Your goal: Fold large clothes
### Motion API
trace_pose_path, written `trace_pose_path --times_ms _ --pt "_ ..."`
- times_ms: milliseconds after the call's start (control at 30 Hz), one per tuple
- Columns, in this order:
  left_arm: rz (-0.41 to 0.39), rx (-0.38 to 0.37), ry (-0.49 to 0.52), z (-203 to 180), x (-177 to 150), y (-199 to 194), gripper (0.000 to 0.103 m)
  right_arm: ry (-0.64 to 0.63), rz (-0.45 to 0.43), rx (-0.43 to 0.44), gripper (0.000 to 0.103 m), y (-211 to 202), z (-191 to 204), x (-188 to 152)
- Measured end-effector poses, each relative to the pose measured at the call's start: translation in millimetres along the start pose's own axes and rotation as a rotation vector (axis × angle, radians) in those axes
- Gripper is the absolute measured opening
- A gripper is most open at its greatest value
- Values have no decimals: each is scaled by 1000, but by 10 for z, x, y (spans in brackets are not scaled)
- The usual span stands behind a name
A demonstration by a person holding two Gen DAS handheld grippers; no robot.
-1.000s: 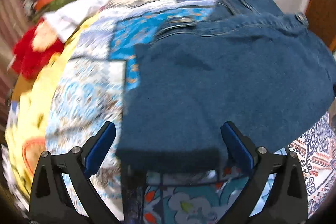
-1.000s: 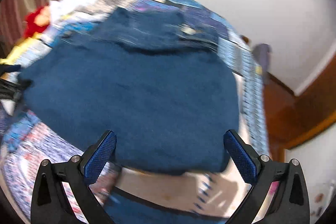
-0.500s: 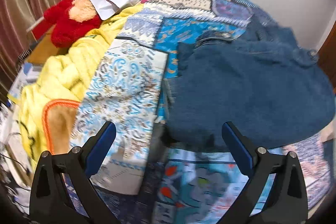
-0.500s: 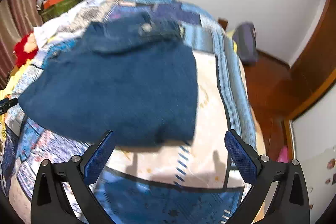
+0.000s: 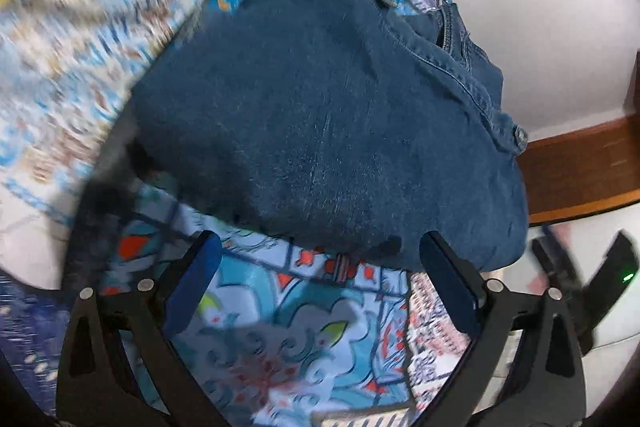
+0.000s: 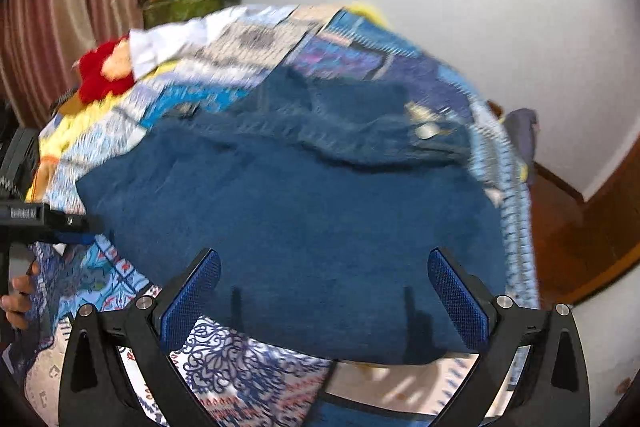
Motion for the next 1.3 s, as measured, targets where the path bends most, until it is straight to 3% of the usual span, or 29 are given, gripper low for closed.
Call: trace_pose_path --times_ms 67,167,333,400,533,600,700,767,833,933,1100,1300 --pt "-30 -25 -10 -12 84 23 99 -22 47 18 103 179 94 -86" --pt "-46 -84 -14 -65 220 108 90 -14 102 38 103 415 137 -191" --pt "-94 -87 -38 -32 519 319 83 92 100 121 103 522 52 -178" --pt "-121 -60 -59 18 650 390 65 109 107 131 103 556 46 -176" --pt "-151 -32 -102 80 815 428 53 107 110 139 103 570 108 -158" --pt "-156 31 -47 -16 823 401 42 102 108 138 102 558 134 -144" --pt "-195 161 139 -311 786 254 29 115 102 141 84 489 119 -112" --pt "-242 199 254 -541 744 75 24 135 112 168 71 421 95 -79" --pt "-300 210 349 -798 703 -148 22 175 110 202 53 315 66 -15" --pt "-389 253 469 -1136 666 -485 21 204 81 228 43 128 98 146" --pt "-469 274 559 -1421 627 -910 20 188 62 374 43 -69 601 394" --pt "-439 299 557 -1343 671 -992 19 99 239 456 43 407 1447 232"
Point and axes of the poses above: each gripper's, at about its wrist camera, not at the fingertips, and y roughly the way its jaws point, z to its left, x to its top, the point moved 8 cm from there along y, roughly the way its jaws point, and after that the axes turned 10 degrees about -x, right-handed, at the moved point
